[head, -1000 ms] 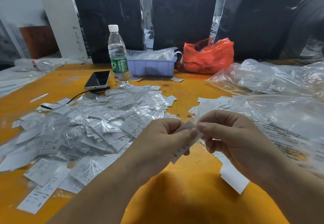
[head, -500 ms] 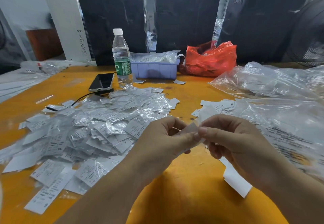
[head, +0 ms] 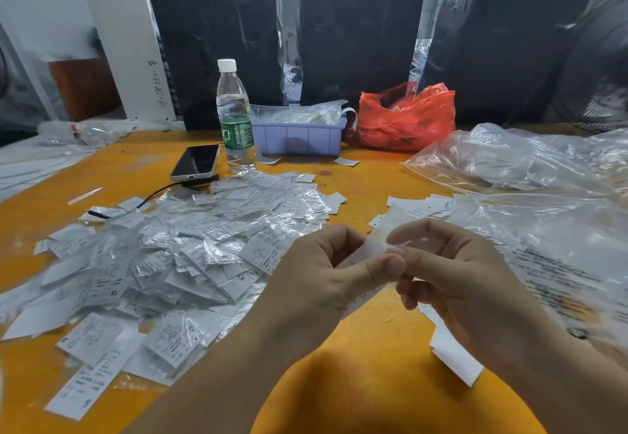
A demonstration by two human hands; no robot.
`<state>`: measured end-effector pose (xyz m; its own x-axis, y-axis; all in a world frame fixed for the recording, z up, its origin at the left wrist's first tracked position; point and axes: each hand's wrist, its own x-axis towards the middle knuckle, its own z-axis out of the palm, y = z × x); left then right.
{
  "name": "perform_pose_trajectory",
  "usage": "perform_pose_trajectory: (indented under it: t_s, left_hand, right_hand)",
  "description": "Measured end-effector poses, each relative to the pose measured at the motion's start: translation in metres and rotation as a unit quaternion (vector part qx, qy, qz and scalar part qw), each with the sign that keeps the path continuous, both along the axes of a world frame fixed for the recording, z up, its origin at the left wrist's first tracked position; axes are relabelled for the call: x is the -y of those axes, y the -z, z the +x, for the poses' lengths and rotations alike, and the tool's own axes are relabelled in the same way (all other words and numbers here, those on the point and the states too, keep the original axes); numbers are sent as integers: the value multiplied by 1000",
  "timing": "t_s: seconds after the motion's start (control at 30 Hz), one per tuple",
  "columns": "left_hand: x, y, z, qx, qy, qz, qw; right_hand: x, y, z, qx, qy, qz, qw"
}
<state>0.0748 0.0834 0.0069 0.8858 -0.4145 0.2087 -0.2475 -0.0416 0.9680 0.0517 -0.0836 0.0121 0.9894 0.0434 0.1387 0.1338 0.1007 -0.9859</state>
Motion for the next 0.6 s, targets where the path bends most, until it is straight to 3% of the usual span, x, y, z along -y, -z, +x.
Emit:
perform_pose_trajectory:
  t_s: [0.2,0.4,0.6]
  left_hand:
    - [0,1,2,4,-19,-8,1000]
    - [-3,-2,5,-88,9,-46,995]
    - [-3,2,5,-64,-24,-53,996]
  right_hand:
    - [-2,-3,-3,5,-15,33,999]
    - [3,-5,-2,15,38,44,998]
    - [2,-2,-2,7,14,23,1000]
